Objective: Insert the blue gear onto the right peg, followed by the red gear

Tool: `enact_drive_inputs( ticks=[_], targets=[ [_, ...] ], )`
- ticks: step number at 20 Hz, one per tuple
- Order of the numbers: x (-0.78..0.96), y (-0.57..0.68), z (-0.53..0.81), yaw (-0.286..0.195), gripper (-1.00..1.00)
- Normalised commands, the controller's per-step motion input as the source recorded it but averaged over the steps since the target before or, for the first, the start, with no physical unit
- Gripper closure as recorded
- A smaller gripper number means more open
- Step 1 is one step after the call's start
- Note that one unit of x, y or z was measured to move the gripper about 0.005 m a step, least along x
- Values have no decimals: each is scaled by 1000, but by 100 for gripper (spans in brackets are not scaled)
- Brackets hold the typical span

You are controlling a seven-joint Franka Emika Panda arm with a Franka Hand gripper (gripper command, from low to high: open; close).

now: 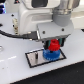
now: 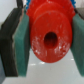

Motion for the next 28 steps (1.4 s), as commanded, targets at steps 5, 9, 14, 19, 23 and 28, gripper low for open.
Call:
enact_drive_inputs(
  ticks=[5, 9, 14, 19, 23, 28],
  targets=[
    [263, -73, 54, 0, 100],
    [322, -30, -45, 0, 100],
    [251, -11, -170, 0, 100],
    [245, 31, -135, 0, 100],
    [77, 127, 154, 0, -100],
    [5, 165, 623, 0, -100]
  ],
)
